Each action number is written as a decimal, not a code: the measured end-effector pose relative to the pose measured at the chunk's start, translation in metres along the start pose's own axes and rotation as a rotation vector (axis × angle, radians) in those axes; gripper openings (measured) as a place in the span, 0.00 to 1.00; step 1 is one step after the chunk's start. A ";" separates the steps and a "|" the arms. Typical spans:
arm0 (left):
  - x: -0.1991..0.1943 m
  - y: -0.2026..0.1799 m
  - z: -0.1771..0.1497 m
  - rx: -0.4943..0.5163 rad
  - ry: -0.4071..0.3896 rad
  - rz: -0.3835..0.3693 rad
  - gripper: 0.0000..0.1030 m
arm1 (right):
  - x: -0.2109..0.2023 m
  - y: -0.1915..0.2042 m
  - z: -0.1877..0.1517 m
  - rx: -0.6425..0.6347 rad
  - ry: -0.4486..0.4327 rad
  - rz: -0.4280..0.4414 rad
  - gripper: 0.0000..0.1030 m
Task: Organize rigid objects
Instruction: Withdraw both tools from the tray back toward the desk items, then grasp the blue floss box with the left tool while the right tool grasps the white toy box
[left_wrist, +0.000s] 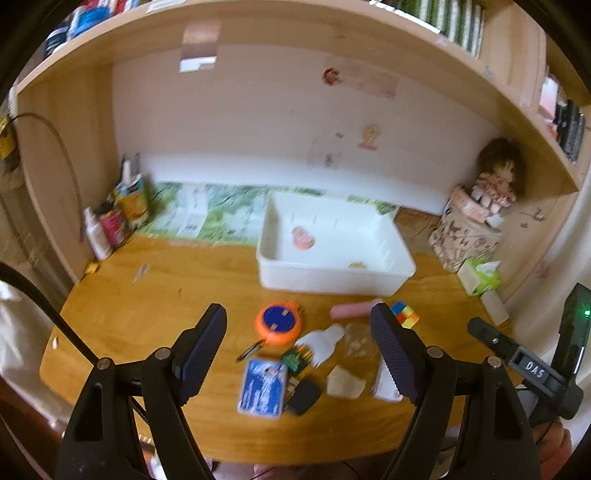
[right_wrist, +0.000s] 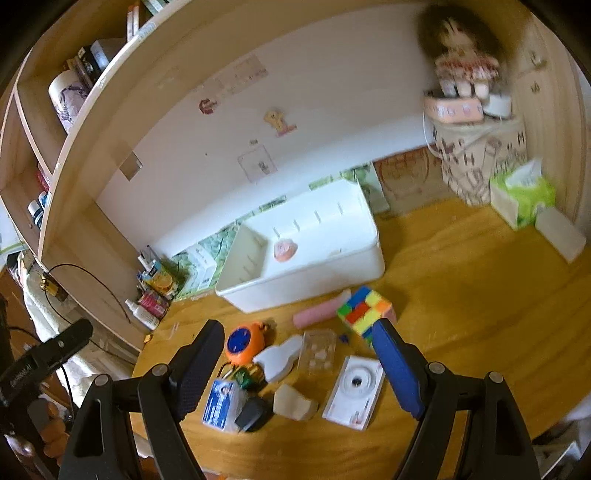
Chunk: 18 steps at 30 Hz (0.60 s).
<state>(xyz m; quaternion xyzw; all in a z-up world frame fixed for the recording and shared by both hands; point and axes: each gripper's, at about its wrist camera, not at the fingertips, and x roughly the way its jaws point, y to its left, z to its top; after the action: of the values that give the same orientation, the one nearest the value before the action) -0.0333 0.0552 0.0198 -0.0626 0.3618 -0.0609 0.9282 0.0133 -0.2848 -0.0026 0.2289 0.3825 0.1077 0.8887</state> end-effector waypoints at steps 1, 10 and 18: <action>-0.001 0.002 -0.004 -0.003 0.016 0.013 0.80 | 0.001 -0.001 -0.004 0.012 0.014 0.004 0.80; 0.013 0.013 -0.035 0.010 0.152 0.086 0.80 | 0.017 -0.014 -0.030 0.103 0.134 0.008 0.80; 0.049 0.020 -0.052 0.036 0.304 0.100 0.80 | 0.049 -0.034 -0.050 0.248 0.289 -0.034 0.80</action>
<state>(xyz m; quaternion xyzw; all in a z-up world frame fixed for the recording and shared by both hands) -0.0314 0.0631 -0.0543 -0.0177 0.4995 -0.0298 0.8656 0.0111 -0.2798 -0.0804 0.3124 0.5205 0.0765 0.7909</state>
